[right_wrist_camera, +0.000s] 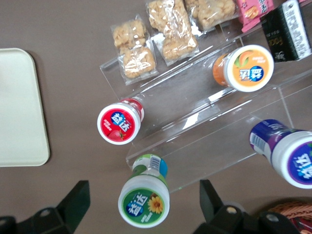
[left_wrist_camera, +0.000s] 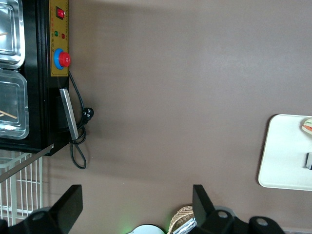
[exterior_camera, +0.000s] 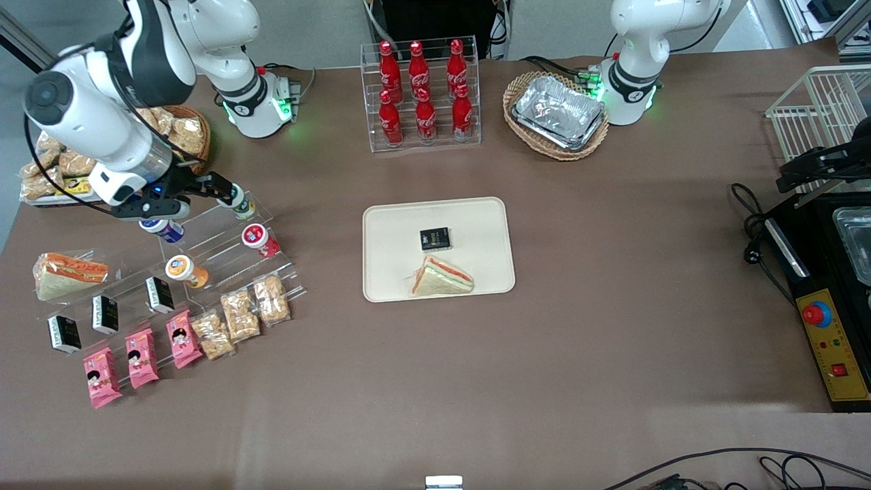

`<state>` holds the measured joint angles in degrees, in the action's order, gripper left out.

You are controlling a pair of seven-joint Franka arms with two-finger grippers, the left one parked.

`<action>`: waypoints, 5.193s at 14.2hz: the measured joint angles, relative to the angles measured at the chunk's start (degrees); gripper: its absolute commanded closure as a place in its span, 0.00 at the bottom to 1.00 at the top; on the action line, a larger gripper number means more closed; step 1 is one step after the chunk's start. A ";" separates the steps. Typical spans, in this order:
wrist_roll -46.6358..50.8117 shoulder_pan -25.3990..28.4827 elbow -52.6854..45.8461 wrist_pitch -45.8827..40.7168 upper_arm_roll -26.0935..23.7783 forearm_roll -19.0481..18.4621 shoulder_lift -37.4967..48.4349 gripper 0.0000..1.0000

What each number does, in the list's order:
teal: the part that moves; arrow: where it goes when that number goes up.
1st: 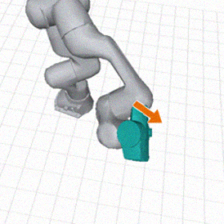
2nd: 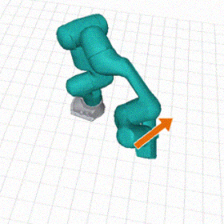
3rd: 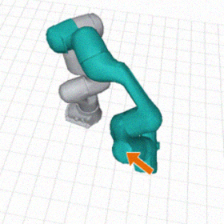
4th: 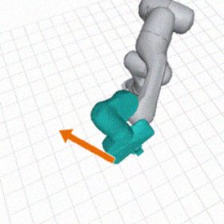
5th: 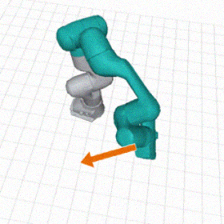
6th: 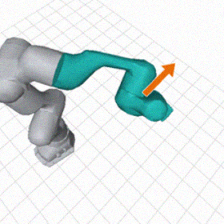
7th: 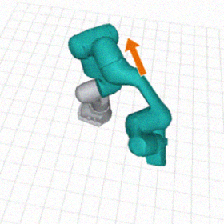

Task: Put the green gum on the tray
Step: 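Move the right gripper down over the green-capped bottle on the rack, then close the right gripper on the green-capped bottle and lift it, then carry the green-capped bottle over the cream tray with the right gripper, then lower the bottle onto the tray and open the right gripper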

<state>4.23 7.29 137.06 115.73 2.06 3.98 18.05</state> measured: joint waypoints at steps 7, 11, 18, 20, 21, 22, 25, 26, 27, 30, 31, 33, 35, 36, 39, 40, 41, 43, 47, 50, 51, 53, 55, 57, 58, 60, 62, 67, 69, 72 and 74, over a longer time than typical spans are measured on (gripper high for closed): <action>0.00 1.27 7.26 7.35 -0.02 0.00 -0.16 0.00; 0.00 2.16 8.71 7.43 -0.03 0.00 -1.16 0.17; -0.74 2.53 8.69 7.59 0.03 0.00 -1.66 0.72; -2.33 2.52 8.46 7.59 0.36 0.00 -1.62 0.72; -3.07 2.51 7.91 7.51 0.68 0.00 -1.61 0.72; -3.86 2.49 6.80 6.95 1.09 0.00 -1.61 0.72; -6.73 2.40 -1.31 -1.23 2.75 -0.01 -2.48 0.72; -7.70 2.39 -5.64 -5.30 3.65 -0.01 -3.59 0.72; -8.52 2.34 -10.51 -9.42 4.42 -0.01 -5.16 0.72; -9.19 2.06 -24.85 -19.24 5.06 -0.02 -10.82 0.72; -9.19 2.07 -29.22 -21.96 5.05 -0.03 -12.69 0.71; -9.19 2.11 -37.07 -27.07 4.95 -0.03 -16.06 0.71; -8.72 2.31 -43.46 -31.11 4.62 0.02 -19.09 0.71; -6.94 2.54 -45.27 -31.96 4.26 0.32 -20.14 0.71; 3.21 5.38 -46.62 -32.55 1.20 1.31 -21.64 0.71; 6.83 7.66 -46.59 -32.55 0.44 1.73 -22.02 0.71; 10.29 10.36 -46.29 -32.33 -0.01 2.51 -22.40 0.71; 15.90 14.64 -44.29 -30.10 -0.35 3.42 -22.83 0.71; 24.78 21.75 -34.80 -15.28 -0.33 3.81 -23.54 0.71; 28.49 26.62 -26.89 -0.93 -0.36 3.83 -25.65 0.71; 29.07 27.66 -24.84 3.02 -0.35 3.83 -26.77 0.71; 29.56 28.94 -20.90 10.57 -0.33 3.84 -29.13 0.71; 29.58 29.51 -17.52 16.80 -0.32 3.84 -31.36 0.71; 29.65 30.10 -15.92 20.53 -0.31 3.84 -34.04 0.71; 29.74 30.43 -15.73 21.73 -0.31 3.84 -35.35 0.71; 29.91 31.03 -15.70 23.17 -0.31 3.84 -37.28 0.69; 30.05 31.51 -15.70 23.35 -0.31 3.84 -37.86 0.29; 30.31 31.60 -15.73 23.38 -0.27 6.48 -37.88 0.01; 30.30 31.56 -15.91 23.38 -0.07 6.52 -37.84 0.01; 28.38 30.55 -16.73 22.61 0.59 6.52 -36.72 0.01; 23.36 27.12 -18.13 17.68 0.83 6.53 -34.54 0.01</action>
<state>27.58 34.42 118.93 133.40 2.89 10.51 -16.49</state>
